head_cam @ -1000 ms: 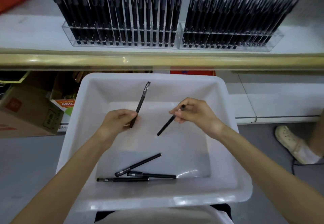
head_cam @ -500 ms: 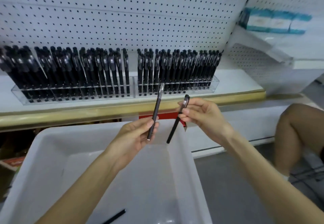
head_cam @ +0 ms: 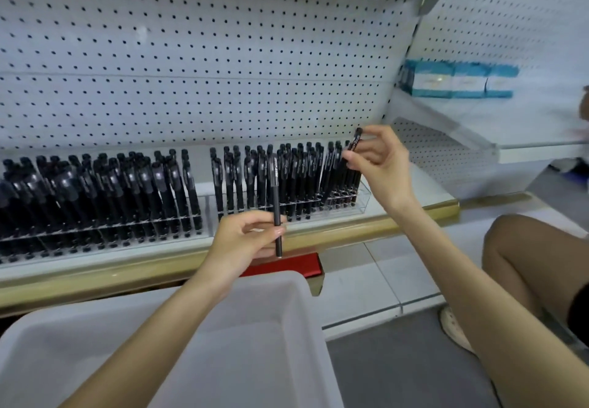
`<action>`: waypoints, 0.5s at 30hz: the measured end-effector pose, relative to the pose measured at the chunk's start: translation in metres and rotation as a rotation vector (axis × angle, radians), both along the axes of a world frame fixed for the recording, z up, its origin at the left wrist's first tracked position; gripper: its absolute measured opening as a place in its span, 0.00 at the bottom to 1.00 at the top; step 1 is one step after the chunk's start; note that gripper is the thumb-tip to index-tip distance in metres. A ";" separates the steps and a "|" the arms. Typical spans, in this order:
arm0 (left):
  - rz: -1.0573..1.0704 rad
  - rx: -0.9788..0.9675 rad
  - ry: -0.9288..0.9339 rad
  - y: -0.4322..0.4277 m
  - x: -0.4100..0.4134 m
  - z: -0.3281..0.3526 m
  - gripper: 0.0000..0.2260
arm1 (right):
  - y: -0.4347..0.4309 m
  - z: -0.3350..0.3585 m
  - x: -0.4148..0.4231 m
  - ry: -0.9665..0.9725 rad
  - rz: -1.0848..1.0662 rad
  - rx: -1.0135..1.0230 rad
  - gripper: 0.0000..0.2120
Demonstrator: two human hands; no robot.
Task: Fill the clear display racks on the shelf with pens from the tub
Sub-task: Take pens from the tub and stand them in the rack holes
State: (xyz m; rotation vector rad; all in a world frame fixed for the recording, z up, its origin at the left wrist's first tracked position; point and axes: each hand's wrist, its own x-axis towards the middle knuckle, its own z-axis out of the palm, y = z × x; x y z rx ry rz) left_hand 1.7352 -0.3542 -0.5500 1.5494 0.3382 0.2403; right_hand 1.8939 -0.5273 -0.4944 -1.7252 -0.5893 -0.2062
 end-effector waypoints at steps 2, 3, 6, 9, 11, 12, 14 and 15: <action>0.009 0.027 0.004 -0.001 0.005 -0.002 0.07 | 0.003 -0.004 0.003 -0.077 -0.004 -0.034 0.20; 0.011 0.033 0.008 -0.002 0.006 -0.003 0.06 | 0.004 -0.007 0.004 -0.106 -0.002 -0.050 0.20; 0.012 0.032 0.020 -0.005 0.011 -0.008 0.06 | 0.007 -0.012 0.006 -0.156 -0.008 -0.058 0.20; 0.015 0.020 0.019 -0.005 0.015 -0.010 0.07 | 0.010 -0.013 0.008 -0.192 -0.060 0.003 0.21; 0.010 0.013 0.013 -0.006 0.018 -0.009 0.07 | 0.011 -0.011 0.011 -0.231 -0.081 0.025 0.22; 0.006 0.010 0.011 -0.006 0.019 -0.009 0.07 | 0.011 -0.010 0.012 -0.246 -0.079 0.008 0.21; -0.002 0.006 0.009 -0.007 0.020 -0.009 0.07 | 0.013 -0.013 0.015 -0.257 -0.056 -0.052 0.20; -0.005 0.003 0.009 -0.007 0.021 -0.009 0.07 | 0.014 -0.016 0.016 -0.253 -0.042 -0.079 0.19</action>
